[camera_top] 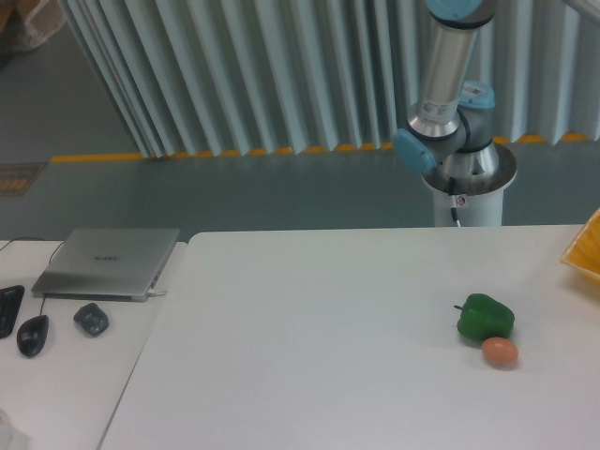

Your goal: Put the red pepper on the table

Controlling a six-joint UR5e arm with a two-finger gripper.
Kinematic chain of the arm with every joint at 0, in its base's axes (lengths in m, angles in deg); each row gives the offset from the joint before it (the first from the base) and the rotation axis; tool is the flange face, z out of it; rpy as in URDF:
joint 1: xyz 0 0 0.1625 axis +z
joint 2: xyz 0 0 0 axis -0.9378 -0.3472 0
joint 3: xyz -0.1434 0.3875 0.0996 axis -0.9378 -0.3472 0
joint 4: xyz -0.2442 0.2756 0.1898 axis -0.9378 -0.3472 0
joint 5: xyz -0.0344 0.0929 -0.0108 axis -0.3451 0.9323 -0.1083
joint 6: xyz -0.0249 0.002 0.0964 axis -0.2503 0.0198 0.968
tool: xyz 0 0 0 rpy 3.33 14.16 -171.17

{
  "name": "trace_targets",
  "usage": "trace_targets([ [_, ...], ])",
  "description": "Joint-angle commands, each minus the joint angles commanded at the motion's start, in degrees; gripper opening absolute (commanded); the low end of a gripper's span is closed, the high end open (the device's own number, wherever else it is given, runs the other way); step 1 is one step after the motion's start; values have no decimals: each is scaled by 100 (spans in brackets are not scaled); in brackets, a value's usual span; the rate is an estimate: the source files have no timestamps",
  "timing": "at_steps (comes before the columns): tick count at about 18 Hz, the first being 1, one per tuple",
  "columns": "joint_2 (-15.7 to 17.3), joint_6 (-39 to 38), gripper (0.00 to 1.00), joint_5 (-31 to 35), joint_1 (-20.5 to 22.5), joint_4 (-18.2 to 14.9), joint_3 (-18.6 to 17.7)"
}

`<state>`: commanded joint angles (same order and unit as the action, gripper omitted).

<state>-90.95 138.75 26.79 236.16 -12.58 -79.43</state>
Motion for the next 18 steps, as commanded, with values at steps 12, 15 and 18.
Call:
trace_targets([
  [12, -9, -2653, 64, -246, -1370, -9, 97],
  [15, -44, -3191, 64, -325, -1643, 35, 105],
  [18, -324, -4041, 64, -317, -2030, 123, 175],
])
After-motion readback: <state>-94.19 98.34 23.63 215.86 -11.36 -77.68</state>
